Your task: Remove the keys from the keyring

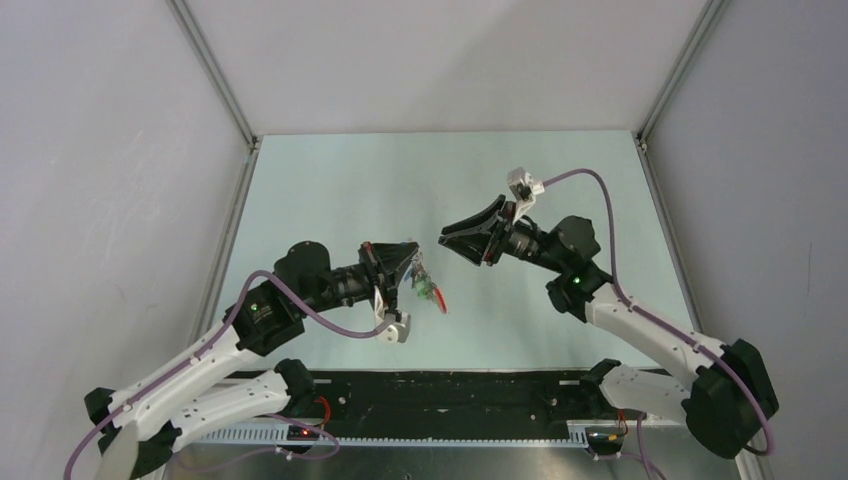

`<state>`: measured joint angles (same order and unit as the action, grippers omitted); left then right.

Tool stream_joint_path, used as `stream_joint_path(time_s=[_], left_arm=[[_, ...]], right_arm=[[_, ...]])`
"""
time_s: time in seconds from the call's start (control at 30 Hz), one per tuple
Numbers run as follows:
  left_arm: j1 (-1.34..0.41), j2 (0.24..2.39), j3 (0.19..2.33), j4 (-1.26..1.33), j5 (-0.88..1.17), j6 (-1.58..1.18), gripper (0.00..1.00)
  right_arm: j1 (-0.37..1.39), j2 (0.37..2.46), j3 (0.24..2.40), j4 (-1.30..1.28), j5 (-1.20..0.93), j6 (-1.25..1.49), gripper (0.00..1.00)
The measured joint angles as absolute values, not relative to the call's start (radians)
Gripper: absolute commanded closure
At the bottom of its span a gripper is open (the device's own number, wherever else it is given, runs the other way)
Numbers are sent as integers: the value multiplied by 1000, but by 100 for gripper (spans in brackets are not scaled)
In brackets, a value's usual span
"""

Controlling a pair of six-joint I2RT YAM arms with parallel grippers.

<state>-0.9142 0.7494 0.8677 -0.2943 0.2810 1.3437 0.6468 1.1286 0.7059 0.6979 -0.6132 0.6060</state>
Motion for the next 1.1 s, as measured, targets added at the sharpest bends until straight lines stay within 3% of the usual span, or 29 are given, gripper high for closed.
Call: stream_joint_path(time_s=[0.4,1.1], left_arm=[[-915,743,868,-295,321,1344,100],[-914,740,868,-295,338,1344,100]], right_arm=[[713,1080,706,613,-681,43,66],[787,1110,707,640,-743,-76,68]])
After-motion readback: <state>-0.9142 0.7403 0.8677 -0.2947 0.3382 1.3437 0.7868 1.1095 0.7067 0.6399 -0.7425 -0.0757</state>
